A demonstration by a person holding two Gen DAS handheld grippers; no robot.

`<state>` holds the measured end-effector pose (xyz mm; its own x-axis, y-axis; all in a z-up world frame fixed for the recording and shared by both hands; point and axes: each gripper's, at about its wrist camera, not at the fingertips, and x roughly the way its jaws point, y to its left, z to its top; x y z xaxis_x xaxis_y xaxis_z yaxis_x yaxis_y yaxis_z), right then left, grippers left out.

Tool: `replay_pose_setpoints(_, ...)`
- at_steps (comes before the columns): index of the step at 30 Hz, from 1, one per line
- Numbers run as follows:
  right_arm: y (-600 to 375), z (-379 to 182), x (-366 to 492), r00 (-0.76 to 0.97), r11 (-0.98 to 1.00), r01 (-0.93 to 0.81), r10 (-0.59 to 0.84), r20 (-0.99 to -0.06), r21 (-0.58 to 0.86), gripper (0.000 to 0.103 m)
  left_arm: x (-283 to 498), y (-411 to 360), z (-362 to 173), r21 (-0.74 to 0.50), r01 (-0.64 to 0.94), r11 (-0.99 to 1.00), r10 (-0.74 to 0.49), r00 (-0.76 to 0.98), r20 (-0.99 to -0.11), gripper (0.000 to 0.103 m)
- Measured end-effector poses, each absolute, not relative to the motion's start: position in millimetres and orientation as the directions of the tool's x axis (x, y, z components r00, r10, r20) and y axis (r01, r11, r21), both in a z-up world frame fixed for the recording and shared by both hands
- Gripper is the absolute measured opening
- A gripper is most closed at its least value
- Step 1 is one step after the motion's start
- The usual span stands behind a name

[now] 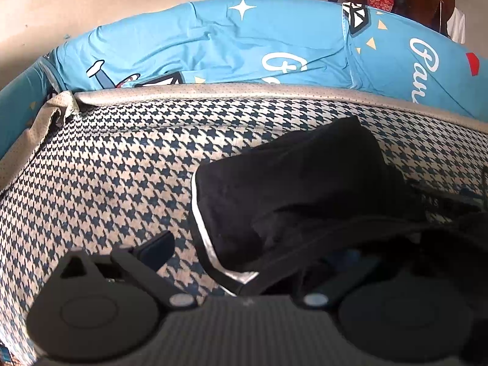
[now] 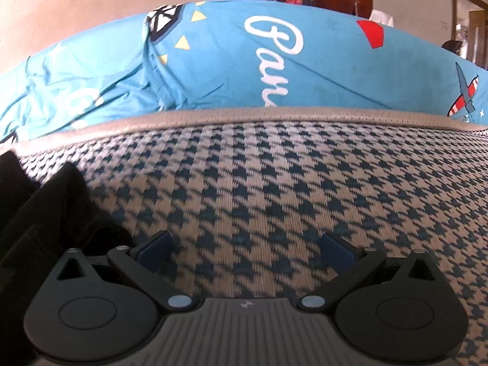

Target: Fold clothes

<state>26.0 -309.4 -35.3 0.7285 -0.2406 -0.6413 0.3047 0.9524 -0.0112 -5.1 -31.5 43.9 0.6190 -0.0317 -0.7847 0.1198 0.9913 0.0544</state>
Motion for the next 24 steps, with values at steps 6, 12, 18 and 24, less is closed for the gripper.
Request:
replay_pose_setpoints(6,-300.0,-15.4,6.4,0.649,0.941,0.299,-0.321,-0.689,-0.157,0.103,-2.6,-32.5,42.1,0.063,0.121,0.991,-0.026,0.619,-0.785,0.103)
replay_pose_setpoints(12,-293.9,13.6,-38.4,0.678,0.945,0.261,-0.323,-0.66,-0.195,0.103,-2.8,-32.6,40.7,0.065,0.126,0.99,-0.028,0.62,-0.784,0.103)
replay_pose_setpoints(18,-283.6,37.5,-87.1,0.714,0.95,0.263,-0.309,-0.628,-0.168,0.103,-5.8,-34.7,41.5,0.072,0.132,0.989,-0.027,0.629,-0.777,0.103)
replay_pose_setpoints(24,-251.2,45.8,-133.0,0.755,0.98,0.161,-0.201,-0.624,-0.12,0.103,-11.2,-39.4,41.1,0.093,0.156,0.983,-0.029,0.641,-0.767,0.103)
